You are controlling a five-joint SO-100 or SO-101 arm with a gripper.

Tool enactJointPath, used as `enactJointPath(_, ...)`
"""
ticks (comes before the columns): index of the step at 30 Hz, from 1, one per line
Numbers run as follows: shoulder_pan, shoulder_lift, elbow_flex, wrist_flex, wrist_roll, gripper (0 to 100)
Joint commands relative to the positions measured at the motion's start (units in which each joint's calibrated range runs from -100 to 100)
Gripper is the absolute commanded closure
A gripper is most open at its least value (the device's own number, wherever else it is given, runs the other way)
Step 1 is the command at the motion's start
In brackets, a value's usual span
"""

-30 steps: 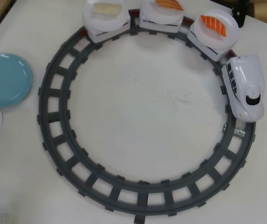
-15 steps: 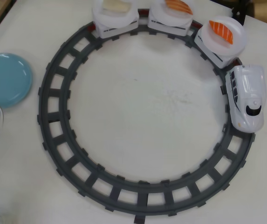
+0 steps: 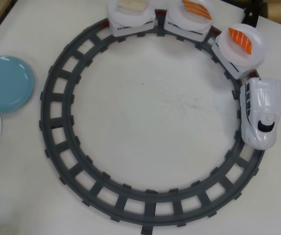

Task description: Pick up the sushi from the Shinkansen and put it on the blue dish

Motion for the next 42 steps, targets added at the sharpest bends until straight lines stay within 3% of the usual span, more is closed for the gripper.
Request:
enactJointPath(1,3.3,0.0,-8.4,3.9,-0.5,82)
enactJointPath(11,16.3,3.1,-31.7,18.9,-0.2,82)
enactJointPath(26,35.5,33.7,-57.3,26.0,-0.5,82)
enactJointPath(42,37.4,35.8,-58.3,26.8,-0.1,82)
